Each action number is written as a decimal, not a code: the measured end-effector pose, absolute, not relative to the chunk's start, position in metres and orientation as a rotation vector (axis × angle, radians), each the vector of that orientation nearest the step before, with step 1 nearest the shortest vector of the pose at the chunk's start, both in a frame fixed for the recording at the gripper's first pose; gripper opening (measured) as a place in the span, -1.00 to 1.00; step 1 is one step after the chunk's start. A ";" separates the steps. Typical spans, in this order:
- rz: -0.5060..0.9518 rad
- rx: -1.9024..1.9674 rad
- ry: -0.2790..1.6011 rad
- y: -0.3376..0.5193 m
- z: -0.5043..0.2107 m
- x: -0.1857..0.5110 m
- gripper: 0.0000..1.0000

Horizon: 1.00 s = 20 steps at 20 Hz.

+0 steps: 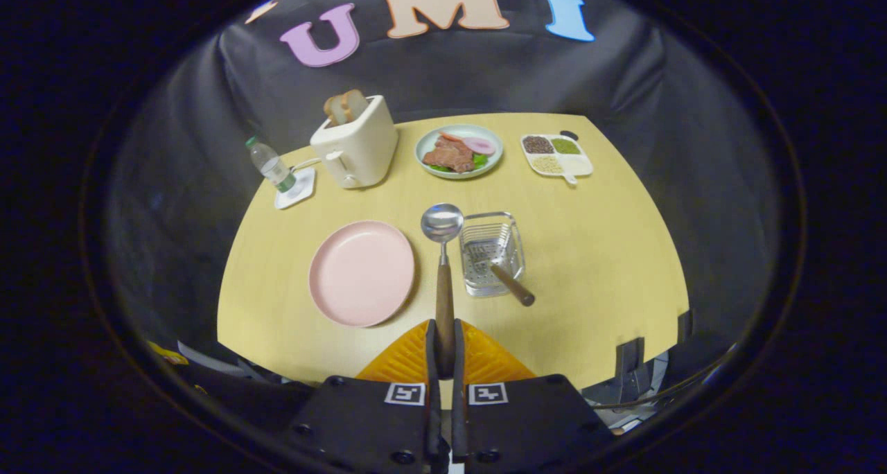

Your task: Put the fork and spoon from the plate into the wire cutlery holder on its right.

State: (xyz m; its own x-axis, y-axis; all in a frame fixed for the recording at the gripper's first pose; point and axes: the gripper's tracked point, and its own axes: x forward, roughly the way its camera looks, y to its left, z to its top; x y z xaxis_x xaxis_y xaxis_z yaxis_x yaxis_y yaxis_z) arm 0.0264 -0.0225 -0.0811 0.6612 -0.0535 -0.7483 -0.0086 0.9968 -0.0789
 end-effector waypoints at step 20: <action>-0.136 -0.074 1.165 -0.054 -0.106 0.049 -0.79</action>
State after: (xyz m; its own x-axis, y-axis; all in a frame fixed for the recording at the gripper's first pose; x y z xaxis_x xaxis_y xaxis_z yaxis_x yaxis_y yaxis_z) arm 0.0488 -0.0539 -0.1060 0.3876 -0.1453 -0.9103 0.0689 0.9893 -0.1285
